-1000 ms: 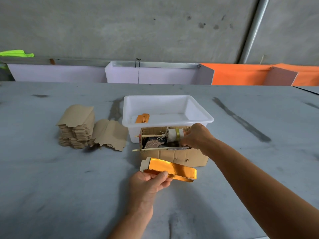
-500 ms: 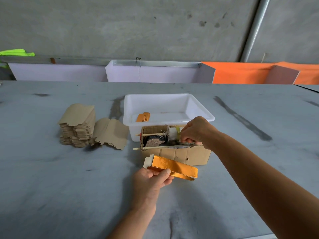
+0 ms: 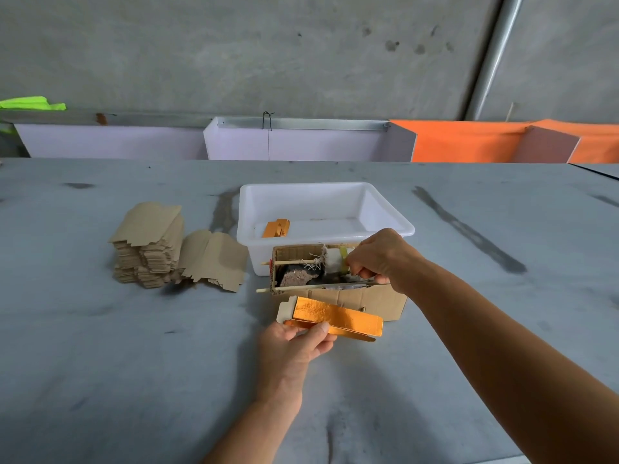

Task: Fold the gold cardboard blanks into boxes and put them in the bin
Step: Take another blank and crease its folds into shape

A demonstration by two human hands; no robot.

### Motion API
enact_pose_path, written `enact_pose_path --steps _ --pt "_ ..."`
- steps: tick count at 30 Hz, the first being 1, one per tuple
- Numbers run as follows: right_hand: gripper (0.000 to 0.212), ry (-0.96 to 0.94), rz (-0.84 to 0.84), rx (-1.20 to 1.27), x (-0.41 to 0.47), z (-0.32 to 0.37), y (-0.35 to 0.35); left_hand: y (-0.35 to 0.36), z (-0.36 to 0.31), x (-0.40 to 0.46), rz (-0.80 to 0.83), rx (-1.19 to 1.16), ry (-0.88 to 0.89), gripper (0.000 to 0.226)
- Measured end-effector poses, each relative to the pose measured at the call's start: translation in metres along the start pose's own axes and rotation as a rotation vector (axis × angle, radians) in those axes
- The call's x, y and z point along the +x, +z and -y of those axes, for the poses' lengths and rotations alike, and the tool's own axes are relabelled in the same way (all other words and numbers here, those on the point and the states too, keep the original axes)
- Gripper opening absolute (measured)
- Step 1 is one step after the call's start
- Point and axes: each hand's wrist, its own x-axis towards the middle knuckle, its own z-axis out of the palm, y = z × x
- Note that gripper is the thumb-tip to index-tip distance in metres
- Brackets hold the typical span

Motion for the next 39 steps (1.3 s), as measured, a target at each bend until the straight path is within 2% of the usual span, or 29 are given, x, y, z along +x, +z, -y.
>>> enact_pose_path --steps 17,23,28,32,39 --pt "0.024 0.000 -0.038 0.093 -0.010 -0.009 -0.002 0.005 0.005 0.007 0.017 -0.018 0.034 0.006" --pt "0.010 -0.049 -0.038 0.174 -0.031 -0.025 -0.006 0.004 0.008 0.007 0.009 -0.025 0.026 0.008" --pt "0.022 -0.072 -0.057 0.281 -0.046 -0.038 -0.004 0.004 0.007 0.007 0.002 -0.027 0.008 0.008" --pt "0.023 -0.082 -0.070 0.351 -0.052 -0.047 0.001 0.006 0.005 0.005 -0.002 -0.045 0.003 0.012" --pt "0.018 -0.127 -0.114 0.394 -0.055 -0.058 0.011 0.005 0.006 0.005 0.002 -0.044 -0.027 0.007"
